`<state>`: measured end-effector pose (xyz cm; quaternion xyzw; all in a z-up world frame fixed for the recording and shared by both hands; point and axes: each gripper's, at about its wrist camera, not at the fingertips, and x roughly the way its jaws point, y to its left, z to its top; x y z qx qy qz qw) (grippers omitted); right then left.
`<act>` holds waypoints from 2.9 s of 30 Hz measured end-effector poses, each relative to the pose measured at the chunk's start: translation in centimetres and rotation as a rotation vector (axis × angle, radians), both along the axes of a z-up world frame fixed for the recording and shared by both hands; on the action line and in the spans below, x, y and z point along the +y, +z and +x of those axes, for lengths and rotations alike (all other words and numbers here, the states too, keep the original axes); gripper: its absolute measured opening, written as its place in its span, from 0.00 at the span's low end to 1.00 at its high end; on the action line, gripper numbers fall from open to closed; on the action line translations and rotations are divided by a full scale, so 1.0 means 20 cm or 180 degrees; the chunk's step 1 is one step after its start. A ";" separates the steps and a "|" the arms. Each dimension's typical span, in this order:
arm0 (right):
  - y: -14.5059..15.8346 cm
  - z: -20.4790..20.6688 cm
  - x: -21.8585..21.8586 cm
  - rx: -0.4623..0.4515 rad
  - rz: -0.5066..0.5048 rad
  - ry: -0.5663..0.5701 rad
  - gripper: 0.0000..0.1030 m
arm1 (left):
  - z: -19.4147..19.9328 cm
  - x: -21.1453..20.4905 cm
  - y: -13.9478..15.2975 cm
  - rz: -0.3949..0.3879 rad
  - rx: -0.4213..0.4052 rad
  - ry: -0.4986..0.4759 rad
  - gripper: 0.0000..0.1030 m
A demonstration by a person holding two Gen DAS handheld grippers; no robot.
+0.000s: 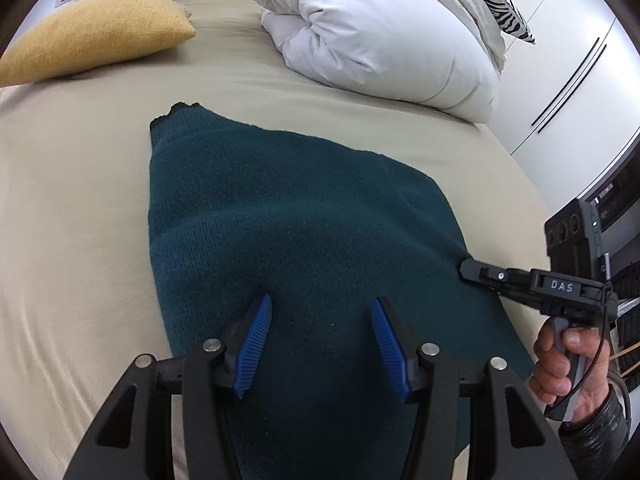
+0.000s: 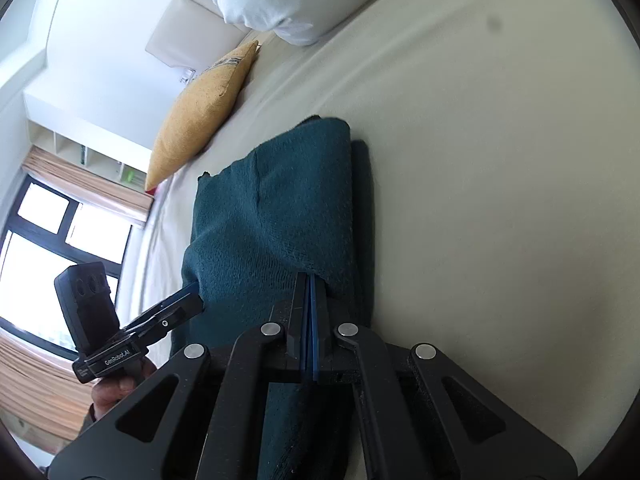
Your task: Fold small clothes
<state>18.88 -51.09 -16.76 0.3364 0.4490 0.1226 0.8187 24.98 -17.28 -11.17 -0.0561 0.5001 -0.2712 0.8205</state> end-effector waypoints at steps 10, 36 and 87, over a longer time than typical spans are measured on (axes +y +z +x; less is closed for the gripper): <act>0.07 0.26 0.19 0.0066 0.0004 0.0275 0.07 | -0.03 -0.02 0.00 0.0158 -0.0207 -0.0036 0.53; 0.00 -0.32 0.17 -0.0016 0.0507 0.0508 0.31 | -0.08 -0.02 -0.01 0.0257 -0.0356 -0.0050 0.53; 0.56 -0.56 0.73 -0.0410 -0.1116 0.0470 0.21 | -0.72 0.48 0.41 -0.0075 -0.0185 0.0388 0.35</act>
